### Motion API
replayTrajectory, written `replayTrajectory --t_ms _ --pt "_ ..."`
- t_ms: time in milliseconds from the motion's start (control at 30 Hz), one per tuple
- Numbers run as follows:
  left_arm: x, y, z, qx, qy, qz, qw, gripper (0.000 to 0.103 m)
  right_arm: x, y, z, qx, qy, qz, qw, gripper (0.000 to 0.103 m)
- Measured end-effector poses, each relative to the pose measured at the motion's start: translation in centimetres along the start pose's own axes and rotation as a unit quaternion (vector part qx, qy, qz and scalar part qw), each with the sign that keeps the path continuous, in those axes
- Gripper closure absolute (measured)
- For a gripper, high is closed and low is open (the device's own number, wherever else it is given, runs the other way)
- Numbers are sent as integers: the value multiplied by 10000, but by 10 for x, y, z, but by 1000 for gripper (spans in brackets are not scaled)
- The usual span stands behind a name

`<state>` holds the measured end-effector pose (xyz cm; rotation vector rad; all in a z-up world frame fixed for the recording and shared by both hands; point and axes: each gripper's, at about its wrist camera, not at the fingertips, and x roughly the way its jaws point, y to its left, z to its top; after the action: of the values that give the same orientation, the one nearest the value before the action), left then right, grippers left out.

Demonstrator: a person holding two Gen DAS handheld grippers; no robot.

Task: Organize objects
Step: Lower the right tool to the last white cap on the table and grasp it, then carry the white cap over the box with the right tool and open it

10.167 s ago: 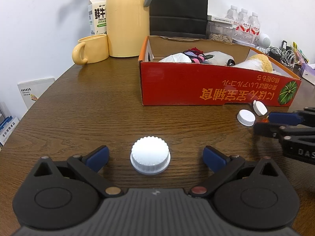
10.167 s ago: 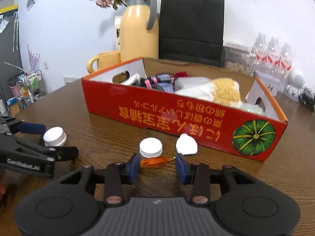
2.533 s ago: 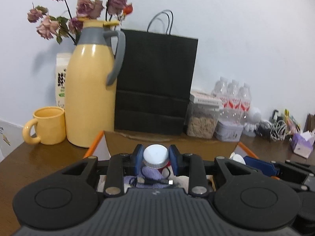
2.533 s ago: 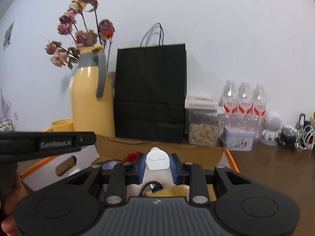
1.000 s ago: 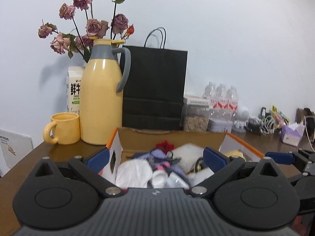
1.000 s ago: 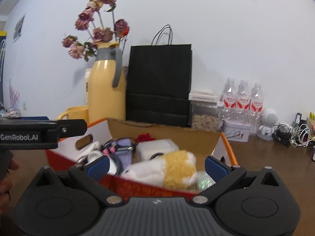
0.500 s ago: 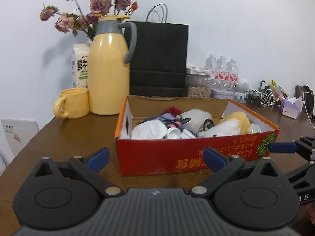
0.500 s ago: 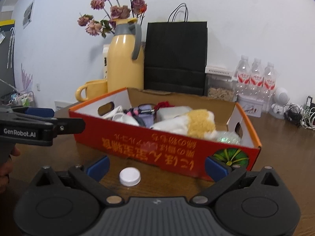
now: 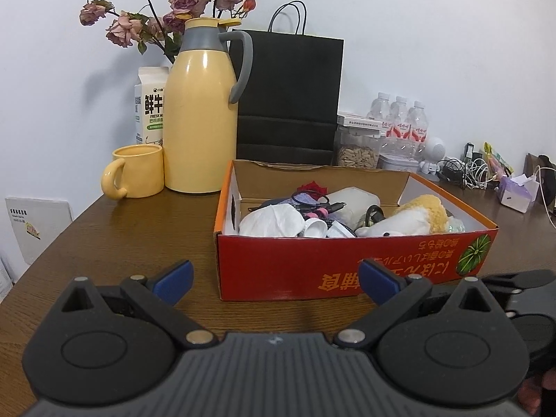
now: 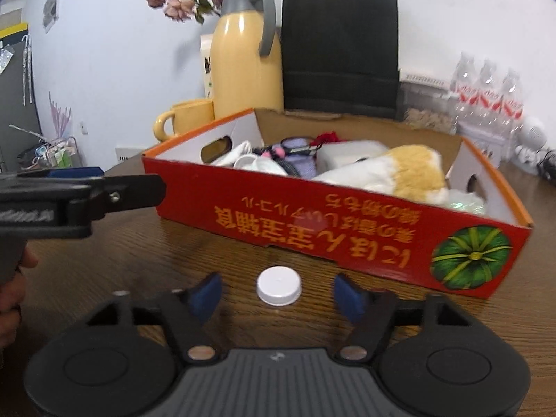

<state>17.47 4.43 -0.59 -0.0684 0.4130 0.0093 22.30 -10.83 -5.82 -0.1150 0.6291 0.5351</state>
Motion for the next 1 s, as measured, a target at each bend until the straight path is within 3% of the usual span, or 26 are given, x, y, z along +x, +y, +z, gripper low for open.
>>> replayTrajectory --t_ms 100,367,567,1000 --pt "0 -1 0 0 -2 -7 10000 0 4 4 2 -7 33 -17 10000 76" --pt "0 0 -1 -41 -9 -25 10000 0 -5 7 2 -82 -258 -65 9996 76" --pt "1 -1 1 -94 -80 -57 9999 0 -25 11 2 -229 -936 -233 9951 76" --pt "30 -18 66 -284 -430 156 9985 0 -36 -25 64 -107 -1752 -746 9817 76"
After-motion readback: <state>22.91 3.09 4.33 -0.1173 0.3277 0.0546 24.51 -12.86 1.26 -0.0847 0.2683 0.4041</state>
